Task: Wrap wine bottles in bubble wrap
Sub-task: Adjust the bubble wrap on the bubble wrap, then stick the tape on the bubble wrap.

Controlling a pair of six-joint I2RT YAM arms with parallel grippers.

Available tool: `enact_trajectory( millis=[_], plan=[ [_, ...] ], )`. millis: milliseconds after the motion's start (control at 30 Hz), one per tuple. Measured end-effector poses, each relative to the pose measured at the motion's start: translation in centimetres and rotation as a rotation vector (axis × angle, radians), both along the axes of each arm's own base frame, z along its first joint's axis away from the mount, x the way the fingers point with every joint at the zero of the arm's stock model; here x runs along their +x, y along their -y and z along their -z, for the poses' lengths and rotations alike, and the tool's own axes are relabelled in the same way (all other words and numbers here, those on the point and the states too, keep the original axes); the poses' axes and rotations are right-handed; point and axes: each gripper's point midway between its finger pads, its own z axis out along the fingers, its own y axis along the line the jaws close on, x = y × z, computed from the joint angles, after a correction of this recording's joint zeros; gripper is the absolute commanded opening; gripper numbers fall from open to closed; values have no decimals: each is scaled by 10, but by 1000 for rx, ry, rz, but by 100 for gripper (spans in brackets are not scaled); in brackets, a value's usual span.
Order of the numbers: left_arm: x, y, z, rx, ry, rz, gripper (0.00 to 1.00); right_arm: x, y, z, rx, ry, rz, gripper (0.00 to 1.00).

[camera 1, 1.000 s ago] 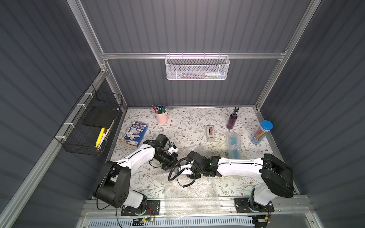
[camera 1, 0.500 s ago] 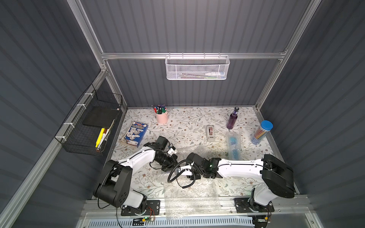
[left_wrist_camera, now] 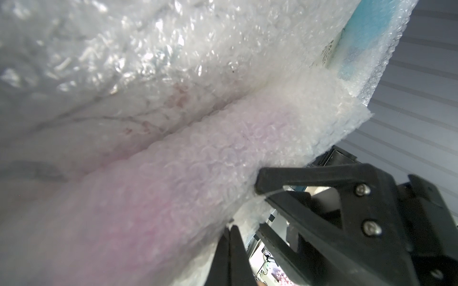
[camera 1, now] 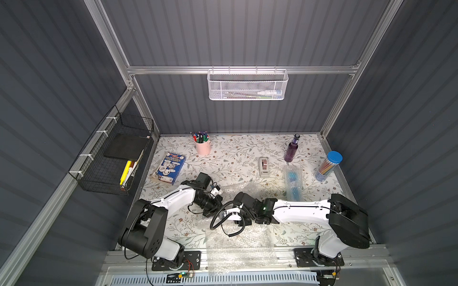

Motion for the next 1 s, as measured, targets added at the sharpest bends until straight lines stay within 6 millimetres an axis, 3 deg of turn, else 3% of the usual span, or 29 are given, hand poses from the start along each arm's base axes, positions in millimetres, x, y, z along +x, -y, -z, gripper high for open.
enact_trajectory(
  millis=[100,1000],
  plan=[
    [0,0,0,3,-3,-3,15,0,0,0,2,-4,3,41],
    [9,-7,-9,199,46,27,34,-2,-4,-1,29,-21,14,40]
  ],
)
